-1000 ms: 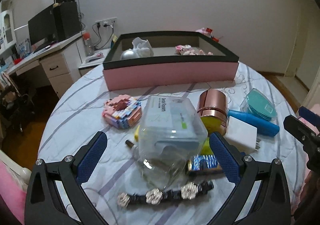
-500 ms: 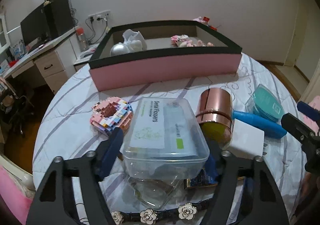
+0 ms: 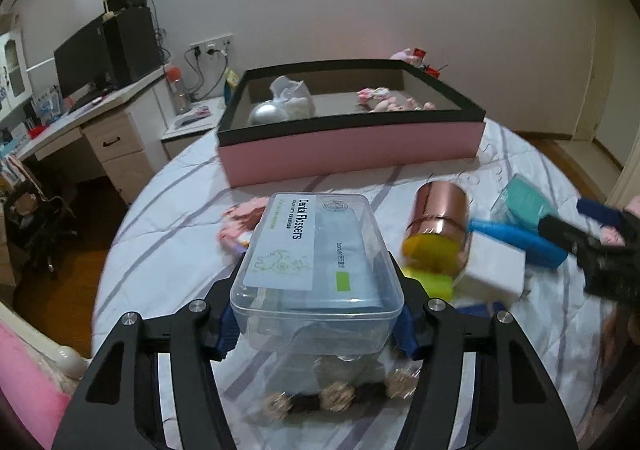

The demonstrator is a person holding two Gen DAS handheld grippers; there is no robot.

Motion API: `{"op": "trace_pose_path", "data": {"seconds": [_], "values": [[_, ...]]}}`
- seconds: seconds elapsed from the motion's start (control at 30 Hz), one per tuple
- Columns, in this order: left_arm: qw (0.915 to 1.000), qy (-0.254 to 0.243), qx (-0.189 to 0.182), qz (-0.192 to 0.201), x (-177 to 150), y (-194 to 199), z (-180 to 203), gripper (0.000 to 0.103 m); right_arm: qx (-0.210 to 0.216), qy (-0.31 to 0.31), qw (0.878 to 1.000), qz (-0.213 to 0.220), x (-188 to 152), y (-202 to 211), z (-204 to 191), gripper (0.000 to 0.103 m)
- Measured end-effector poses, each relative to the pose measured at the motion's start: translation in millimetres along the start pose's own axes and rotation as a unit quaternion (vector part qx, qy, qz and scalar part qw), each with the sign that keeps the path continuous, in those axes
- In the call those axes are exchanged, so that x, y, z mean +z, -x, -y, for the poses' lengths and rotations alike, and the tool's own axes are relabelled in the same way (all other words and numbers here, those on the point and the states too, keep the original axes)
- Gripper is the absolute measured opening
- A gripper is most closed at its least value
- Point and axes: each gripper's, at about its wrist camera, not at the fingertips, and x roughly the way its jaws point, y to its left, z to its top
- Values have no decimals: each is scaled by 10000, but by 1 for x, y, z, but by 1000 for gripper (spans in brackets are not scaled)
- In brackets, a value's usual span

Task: Organize rigid objects
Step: 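Grasp the clear dental flossers box with the left tool while the right tool grasps the teal case, then carry the flossers box and teal case into the pink box and release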

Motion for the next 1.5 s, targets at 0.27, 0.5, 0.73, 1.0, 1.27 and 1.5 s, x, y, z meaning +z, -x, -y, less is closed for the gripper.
{"op": "trace_pose_path", "data": {"seconds": [0.27, 0.5, 0.73, 1.0, 1.27, 1.5], "values": [[9998, 155, 104, -18, -13, 9, -19, 61, 45, 361, 9980, -526, 14, -30, -7, 99], [9997, 212, 83, -53, -10, 2, -22, 62, -79, 311, 9958, -857, 20, -51, -8, 56], [9994, 317, -62, -87, -5, -10, -26, 63, -108, 345, 9956, -869, 19, -51, -9, 55], [9992, 355, -107, -160, 1, -20, -27, 62, -8, 302, 9964, -797, 18, -47, -7, 55], [9984, 497, -133, 218, 5, -4, -29, 62, 23, 380, 9981, -475, 20, -29, -12, 55], [9981, 461, -105, 406, 8, 19, -27, 62, 1, 400, 9991, -132, 23, -2, -19, 55]]}}
